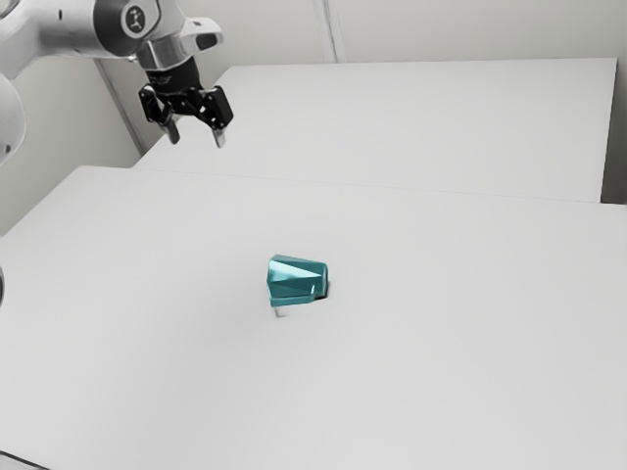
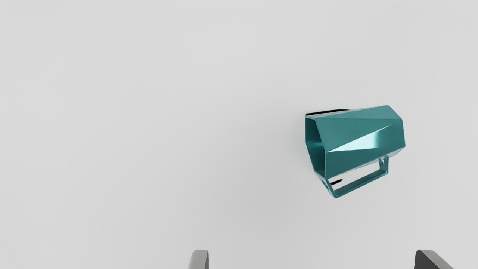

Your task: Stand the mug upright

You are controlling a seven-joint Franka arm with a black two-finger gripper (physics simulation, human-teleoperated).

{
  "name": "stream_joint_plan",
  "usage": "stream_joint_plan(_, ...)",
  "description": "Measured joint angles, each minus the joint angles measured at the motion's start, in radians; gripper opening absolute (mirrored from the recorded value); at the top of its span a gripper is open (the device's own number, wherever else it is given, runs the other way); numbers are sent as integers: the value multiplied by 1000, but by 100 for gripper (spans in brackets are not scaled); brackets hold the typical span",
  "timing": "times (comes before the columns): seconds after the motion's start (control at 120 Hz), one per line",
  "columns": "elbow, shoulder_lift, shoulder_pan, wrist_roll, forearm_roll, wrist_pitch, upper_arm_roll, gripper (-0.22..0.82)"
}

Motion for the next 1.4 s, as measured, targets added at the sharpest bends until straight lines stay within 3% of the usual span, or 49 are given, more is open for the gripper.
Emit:
stream_joint_plan(0.133,-30,1,-1,-11,-8,11,9,60)
stream_joint_plan(0.233,-149,4,-7,-8,-103,71,82,60)
stream_joint_plan(0.433,-429,6,17,119,-583,260,206,60)
stream_joint_plan(0.642,-679,21,22,383,-999,373,239,60)
stream_joint_plan(1.025,-724,83,6,731,-1193,436,238,60)
stream_joint_plan(1.4,-783,90,6,852,-1426,441,219,60)
